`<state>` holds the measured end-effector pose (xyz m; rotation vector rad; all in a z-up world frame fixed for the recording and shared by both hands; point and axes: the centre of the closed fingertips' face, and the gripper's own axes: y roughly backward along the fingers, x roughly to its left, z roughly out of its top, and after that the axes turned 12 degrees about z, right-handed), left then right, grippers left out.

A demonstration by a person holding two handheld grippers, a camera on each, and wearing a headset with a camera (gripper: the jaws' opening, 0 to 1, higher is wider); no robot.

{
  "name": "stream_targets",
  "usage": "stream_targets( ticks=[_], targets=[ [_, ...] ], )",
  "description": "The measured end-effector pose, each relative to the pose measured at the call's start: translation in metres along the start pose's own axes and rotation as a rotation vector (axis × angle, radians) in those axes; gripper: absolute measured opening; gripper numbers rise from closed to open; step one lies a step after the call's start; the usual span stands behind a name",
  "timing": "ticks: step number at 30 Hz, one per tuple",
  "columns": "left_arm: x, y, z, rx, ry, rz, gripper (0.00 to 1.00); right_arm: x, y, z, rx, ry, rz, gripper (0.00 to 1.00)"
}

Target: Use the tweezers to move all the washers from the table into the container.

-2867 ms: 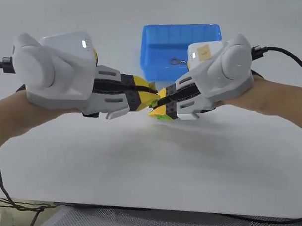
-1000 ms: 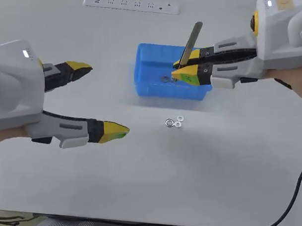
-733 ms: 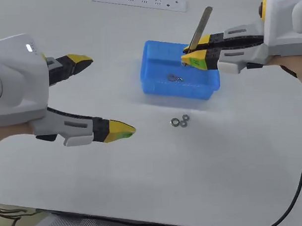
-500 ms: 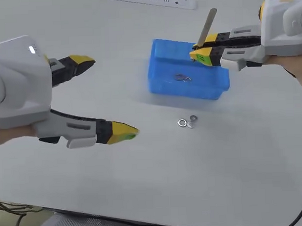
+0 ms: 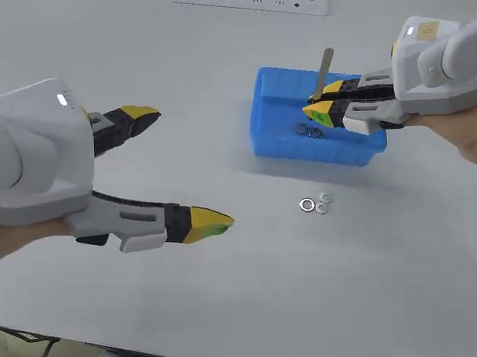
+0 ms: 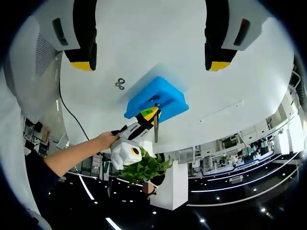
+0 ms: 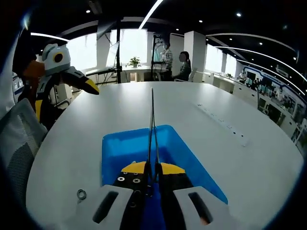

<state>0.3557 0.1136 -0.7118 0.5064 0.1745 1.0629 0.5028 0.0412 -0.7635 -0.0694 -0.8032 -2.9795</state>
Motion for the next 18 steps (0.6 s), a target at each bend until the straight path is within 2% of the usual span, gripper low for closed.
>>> stream_targets(
  ticks=[8,13,18],
  targets=[
    [-0.0039,0.0004,-0.0011,0.013,-0.004,-0.014,0.99,0.0034,-0.0015,0.0036,0.003,0.002,-0.006,0.10],
    [0.0001,0.0016,-0.0014,0.011,0.002,-0.002,0.99,0.0058,-0.0023,0.0055,0.000,0.002,-0.010,0.10],
    [-0.0005,0.0029,-0.0019,0.014,0.005,-0.004,0.99,0.0082,-0.0033,0.0045,-0.001,-0.014,-0.002,0.11]
  ],
)
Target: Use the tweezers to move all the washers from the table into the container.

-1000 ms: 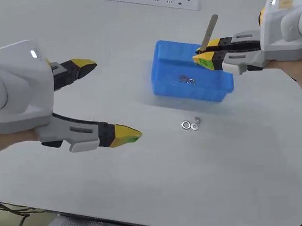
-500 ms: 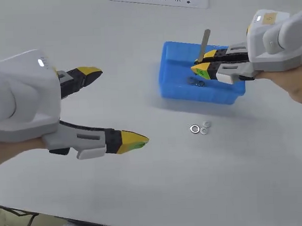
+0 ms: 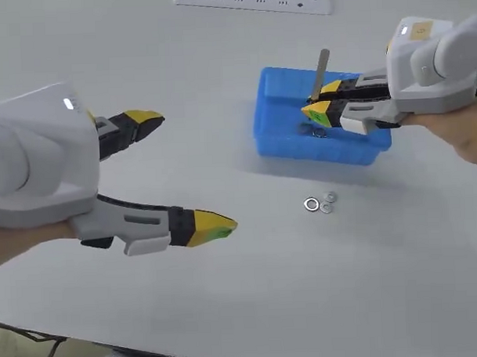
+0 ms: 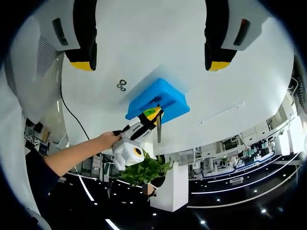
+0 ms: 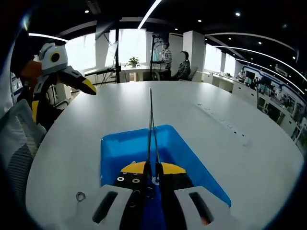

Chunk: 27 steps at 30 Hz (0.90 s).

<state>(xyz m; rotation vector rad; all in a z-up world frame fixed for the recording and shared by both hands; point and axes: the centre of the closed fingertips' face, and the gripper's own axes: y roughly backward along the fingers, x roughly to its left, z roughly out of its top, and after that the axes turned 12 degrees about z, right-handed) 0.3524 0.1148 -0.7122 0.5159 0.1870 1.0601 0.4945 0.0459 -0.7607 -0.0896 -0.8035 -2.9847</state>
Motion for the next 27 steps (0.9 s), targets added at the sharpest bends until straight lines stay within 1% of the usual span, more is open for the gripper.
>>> stream_targets(
  ticks=[2,4,7,11,14,15,17,18,19,22,23,24,26,27],
  targets=[
    [-0.001,0.001,0.000,0.002,-0.002,0.000,0.98,0.000,0.001,0.000,-0.001,-0.001,-0.006,0.10],
    [-0.001,0.001,-0.001,0.004,-0.001,-0.003,0.98,0.001,0.001,0.000,-0.006,-0.006,-0.001,0.09],
    [0.000,0.001,-0.001,0.006,-0.005,-0.001,0.98,0.002,0.003,0.001,-0.011,-0.009,-0.004,0.09],
    [0.008,-0.001,0.005,-0.007,-0.006,0.015,0.99,0.005,0.004,0.003,-0.010,-0.003,-0.001,0.08],
    [0.014,-0.008,0.012,-0.016,-0.012,0.016,0.98,0.006,0.004,0.004,-0.007,0.001,0.004,0.08],
    [0.016,-0.013,0.017,-0.022,-0.019,0.014,0.97,0.006,0.004,0.004,-0.004,0.002,0.004,0.08],
    [0.019,-0.019,0.025,-0.035,-0.026,0.008,0.93,0.008,0.004,0.006,-0.006,0.003,0.008,0.08],
    [0.021,-0.024,0.033,-0.055,-0.038,0.010,0.90,0.009,0.005,0.007,-0.008,0.004,0.011,0.08],
    [0.022,-0.028,0.042,-0.077,-0.036,0.006,0.87,0.009,0.005,0.008,-0.008,0.008,0.012,0.08],
    [0.021,-0.038,0.057,-0.109,-0.013,-0.024,0.84,0.013,0.006,0.012,-0.012,0.020,0.023,0.08],
    [0.019,-0.044,0.063,-0.120,-0.012,-0.044,0.83,0.013,0.006,0.013,-0.012,0.022,0.024,0.08],
    [0.018,-0.048,0.066,-0.122,-0.013,-0.057,0.82,0.014,0.006,0.013,-0.014,0.024,0.028,0.08],
    [0.016,-0.058,0.077,-0.142,-0.004,-0.083,0.78,0.015,0.006,0.014,-0.017,0.026,0.033,0.07],
    [0.013,-0.065,0.083,-0.155,0.007,-0.108,0.76,0.016,0.006,0.015,-0.021,0.023,0.041,0.07]
  ],
)
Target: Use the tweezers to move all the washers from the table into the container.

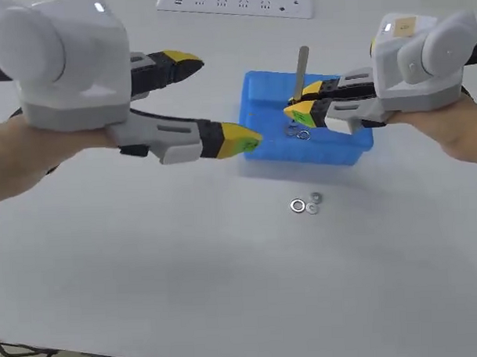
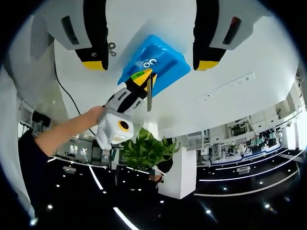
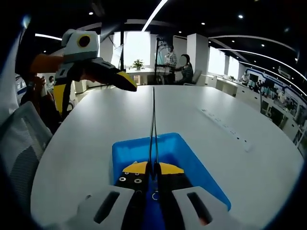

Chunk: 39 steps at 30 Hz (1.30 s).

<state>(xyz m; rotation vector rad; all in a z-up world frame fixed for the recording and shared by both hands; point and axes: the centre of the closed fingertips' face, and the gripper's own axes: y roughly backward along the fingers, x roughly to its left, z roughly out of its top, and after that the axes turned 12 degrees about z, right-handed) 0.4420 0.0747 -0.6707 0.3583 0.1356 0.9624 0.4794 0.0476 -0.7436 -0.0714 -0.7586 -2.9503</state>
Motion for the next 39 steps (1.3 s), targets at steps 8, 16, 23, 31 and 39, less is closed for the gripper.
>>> stream_targets(
  ticks=[8,16,23,31,39],
  targets=[
    [0.001,-0.044,0.023,-0.057,0.108,-0.062,0.63,0.005,0.000,0.006,-0.006,0.036,0.027,0.07],
    [-0.009,-0.064,0.021,-0.024,0.099,-0.139,0.48,0.004,0.002,0.008,-0.011,0.045,0.046,0.07],
    [-0.025,-0.064,0.029,-0.034,0.077,-0.224,0.23,0.005,0.001,0.006,-0.006,0.053,0.054,0.07],
    [-0.035,-0.060,0.035,-0.068,-0.057,-0.238,0.08,0.004,0.002,0.004,0.008,0.065,0.057,0.07],
    [-0.038,-0.058,0.038,-0.071,-0.101,-0.226,0.05,0.001,0.001,0.006,0.030,0.098,0.047,0.08]
  ],
)
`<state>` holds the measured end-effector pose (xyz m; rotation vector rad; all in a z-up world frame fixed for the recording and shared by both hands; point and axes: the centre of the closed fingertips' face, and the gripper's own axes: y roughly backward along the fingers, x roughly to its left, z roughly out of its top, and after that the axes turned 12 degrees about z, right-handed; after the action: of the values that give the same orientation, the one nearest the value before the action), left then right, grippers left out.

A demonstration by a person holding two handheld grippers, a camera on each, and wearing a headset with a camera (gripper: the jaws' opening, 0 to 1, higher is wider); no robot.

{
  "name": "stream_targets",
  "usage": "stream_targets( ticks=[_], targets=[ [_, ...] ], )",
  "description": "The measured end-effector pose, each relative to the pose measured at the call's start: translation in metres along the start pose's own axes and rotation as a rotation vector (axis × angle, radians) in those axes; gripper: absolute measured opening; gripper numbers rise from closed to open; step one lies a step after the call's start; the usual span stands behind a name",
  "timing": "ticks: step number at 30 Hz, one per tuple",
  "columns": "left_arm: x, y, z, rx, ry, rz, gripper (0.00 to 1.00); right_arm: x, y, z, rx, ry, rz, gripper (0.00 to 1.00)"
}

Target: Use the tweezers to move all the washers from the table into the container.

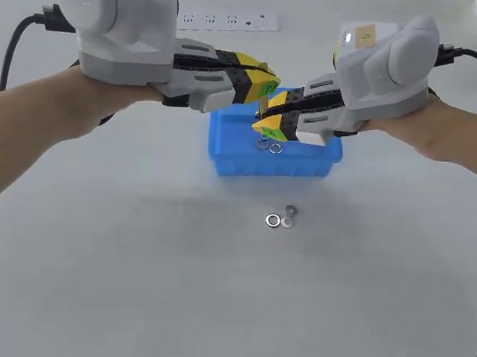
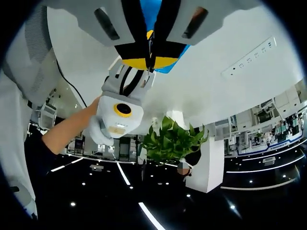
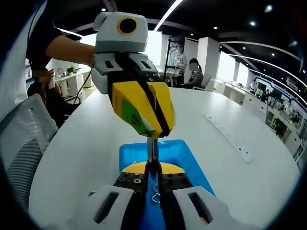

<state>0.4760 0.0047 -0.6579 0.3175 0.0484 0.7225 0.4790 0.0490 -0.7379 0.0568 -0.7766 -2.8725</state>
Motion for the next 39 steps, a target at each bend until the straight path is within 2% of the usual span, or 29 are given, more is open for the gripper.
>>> stream_targets(
  ticks=[5,8,12,17,21,25,30,33,36,39],
  targets=[
    [0.003,-0.001,0.004,-0.014,-0.030,0.009,0.05,-0.001,0.000,0.005,-0.001,0.005,-0.015,0.09],
    [0.005,-0.001,0.010,-0.028,-0.034,0.017,0.05,0.000,0.000,0.011,-0.026,-0.013,-0.015,0.10],
    [0.010,0.000,0.012,-0.026,-0.055,0.028,0.05,-0.002,0.000,0.015,-0.026,-0.017,-0.011,0.12],
    [0.014,0.003,0.013,-0.020,-0.083,0.036,0.05,-0.002,0.002,0.020,-0.041,-0.024,-0.024,0.21],
    [0.015,0.005,0.015,-0.022,-0.099,0.034,0.05,0.006,0.005,0.014,-0.025,-0.036,-0.017,0.28],
    [0.012,0.008,0.015,-0.027,-0.116,0.022,0.05,0.013,0.012,0.011,-0.026,-0.050,-0.016,0.36],
    [0.006,0.014,0.021,-0.038,-0.130,0.010,0.05,0.023,0.027,0.013,-0.051,-0.042,-0.053,0.34],
    [0.004,0.016,0.022,-0.039,-0.137,0.007,0.05,0.032,0.036,0.009,-0.058,-0.066,-0.057,0.35],
    [-0.005,0.020,0.026,-0.041,-0.135,0.005,0.05,0.039,0.042,0.003,-0.050,-0.081,-0.072,0.38],
    [-0.013,0.024,0.024,-0.043,-0.122,0.004,0.05,0.051,0.050,0.000,-0.058,-0.089,-0.082,0.42]
  ],
)
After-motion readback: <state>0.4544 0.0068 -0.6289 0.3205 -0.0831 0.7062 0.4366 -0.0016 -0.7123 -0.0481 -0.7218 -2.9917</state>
